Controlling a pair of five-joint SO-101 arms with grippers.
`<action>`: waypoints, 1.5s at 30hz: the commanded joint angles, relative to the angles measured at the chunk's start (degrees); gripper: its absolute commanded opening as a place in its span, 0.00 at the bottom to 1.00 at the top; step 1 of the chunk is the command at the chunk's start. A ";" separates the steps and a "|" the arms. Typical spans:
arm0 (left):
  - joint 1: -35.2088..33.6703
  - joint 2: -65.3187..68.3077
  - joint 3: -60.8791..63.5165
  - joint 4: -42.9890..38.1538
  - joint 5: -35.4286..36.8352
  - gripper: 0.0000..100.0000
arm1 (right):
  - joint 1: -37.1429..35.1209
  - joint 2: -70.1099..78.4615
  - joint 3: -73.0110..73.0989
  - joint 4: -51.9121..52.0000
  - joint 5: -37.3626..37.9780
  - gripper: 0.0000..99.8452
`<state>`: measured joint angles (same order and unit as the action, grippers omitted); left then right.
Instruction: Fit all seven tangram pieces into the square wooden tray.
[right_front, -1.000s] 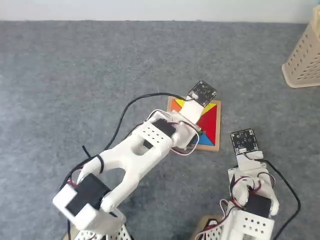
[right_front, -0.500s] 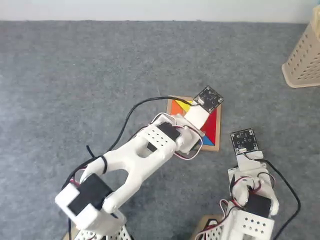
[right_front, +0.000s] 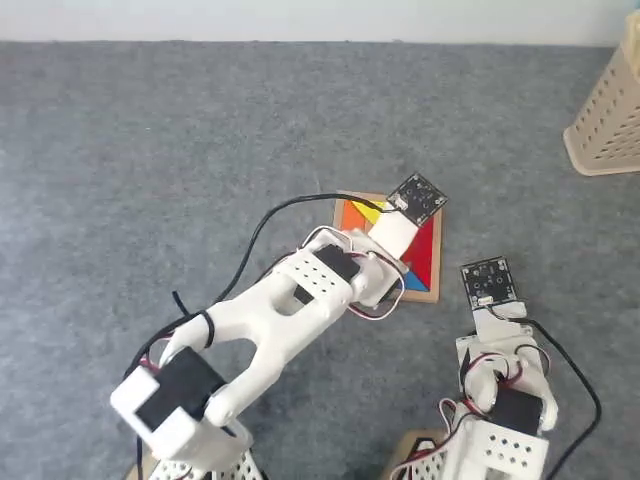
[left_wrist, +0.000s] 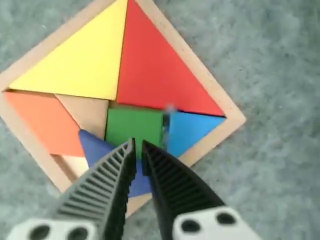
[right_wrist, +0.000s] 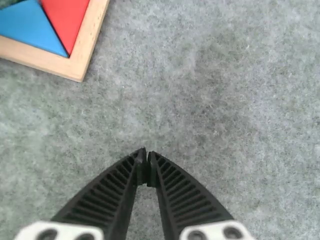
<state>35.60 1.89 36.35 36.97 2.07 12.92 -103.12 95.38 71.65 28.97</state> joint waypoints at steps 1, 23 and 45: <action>0.09 -0.26 0.48 -1.58 -0.62 0.02 | 0.75 -0.84 1.05 0.57 0.44 0.01; -2.20 4.04 -2.33 -0.35 -0.62 0.02 | 0.75 -0.84 1.05 0.57 0.44 0.01; -4.13 3.96 -2.15 3.69 2.64 0.02 | 0.40 -0.84 1.05 0.57 0.44 0.01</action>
<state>32.79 5.76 34.86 39.69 3.03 12.92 -103.12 95.38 71.65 28.97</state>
